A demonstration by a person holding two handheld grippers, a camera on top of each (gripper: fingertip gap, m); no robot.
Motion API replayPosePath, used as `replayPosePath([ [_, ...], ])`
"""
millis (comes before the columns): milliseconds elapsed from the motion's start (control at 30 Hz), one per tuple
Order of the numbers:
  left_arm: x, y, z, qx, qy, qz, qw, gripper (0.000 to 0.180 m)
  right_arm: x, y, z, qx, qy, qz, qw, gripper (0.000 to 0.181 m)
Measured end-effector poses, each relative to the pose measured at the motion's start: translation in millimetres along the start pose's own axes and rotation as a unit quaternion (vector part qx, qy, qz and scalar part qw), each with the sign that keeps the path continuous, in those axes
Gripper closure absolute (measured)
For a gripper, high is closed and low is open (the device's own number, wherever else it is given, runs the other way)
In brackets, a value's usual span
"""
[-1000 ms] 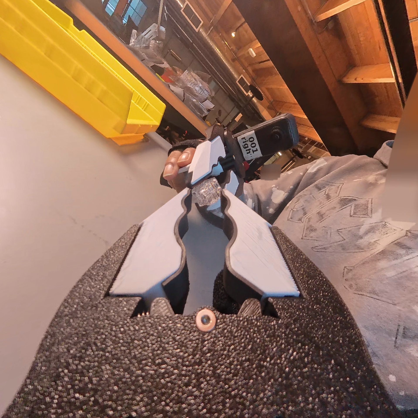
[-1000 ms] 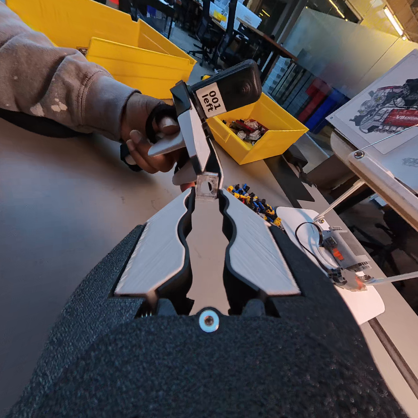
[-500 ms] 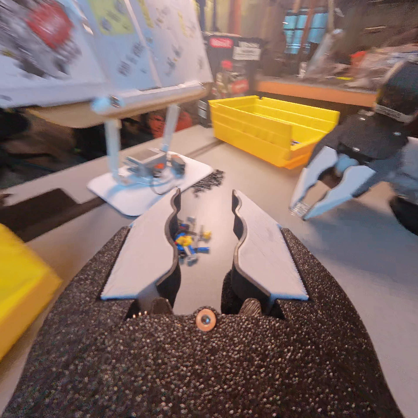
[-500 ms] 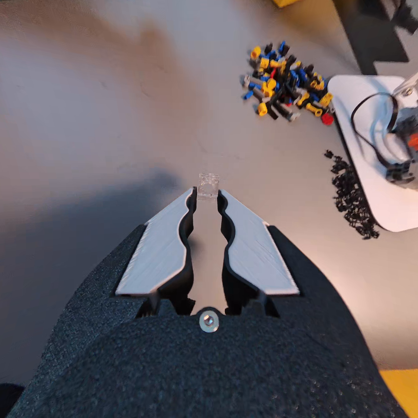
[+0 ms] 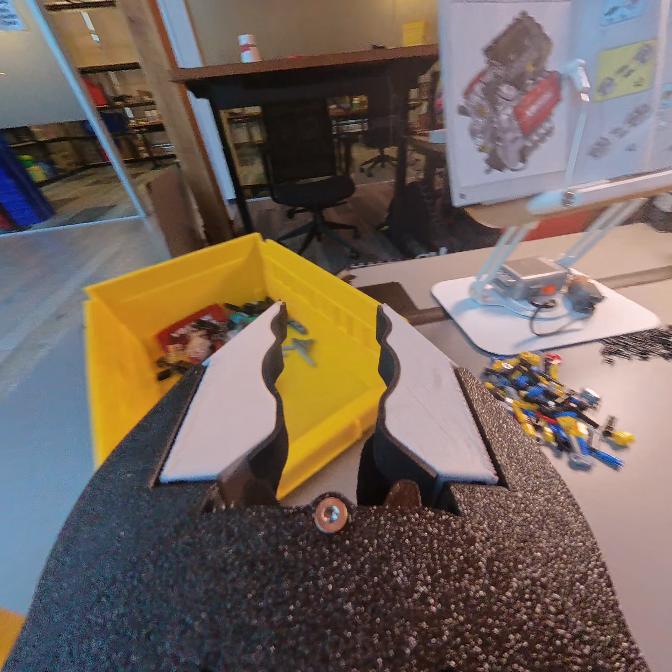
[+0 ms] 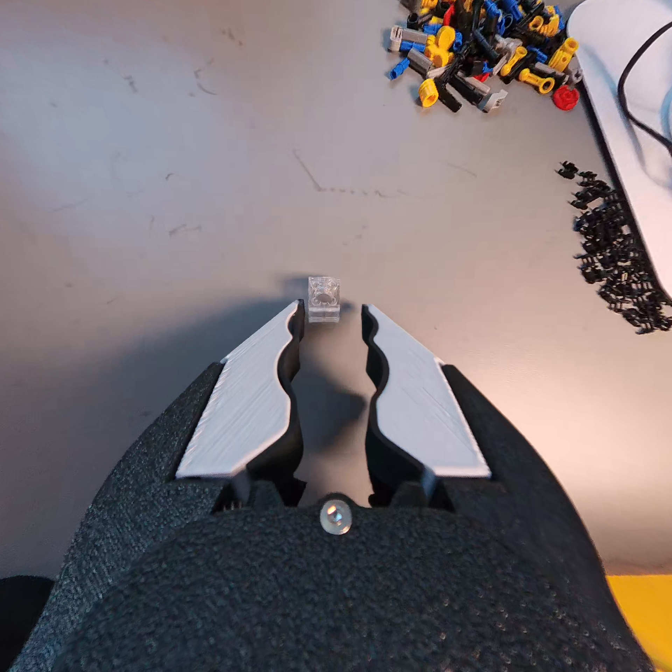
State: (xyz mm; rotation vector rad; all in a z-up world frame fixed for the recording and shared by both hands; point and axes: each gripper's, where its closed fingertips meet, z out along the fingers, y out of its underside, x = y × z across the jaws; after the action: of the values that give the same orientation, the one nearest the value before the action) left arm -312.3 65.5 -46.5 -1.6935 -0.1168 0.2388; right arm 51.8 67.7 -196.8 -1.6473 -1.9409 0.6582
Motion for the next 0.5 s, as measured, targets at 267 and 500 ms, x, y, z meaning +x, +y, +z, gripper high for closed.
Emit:
replayPosePath([
  [267, -106, -59, 46, -0.107, -0.085, -0.011, 0.99, 0.137, -3, -52, -26, 0.19, 0.014, 0.011, 0.982, 0.145],
  [500, -103, 25, 115, -0.332, 0.032, -0.011, 0.943, 0.143, -2, -60, -34, 0.208, 0.058, -0.034, 0.976, 0.145],
])
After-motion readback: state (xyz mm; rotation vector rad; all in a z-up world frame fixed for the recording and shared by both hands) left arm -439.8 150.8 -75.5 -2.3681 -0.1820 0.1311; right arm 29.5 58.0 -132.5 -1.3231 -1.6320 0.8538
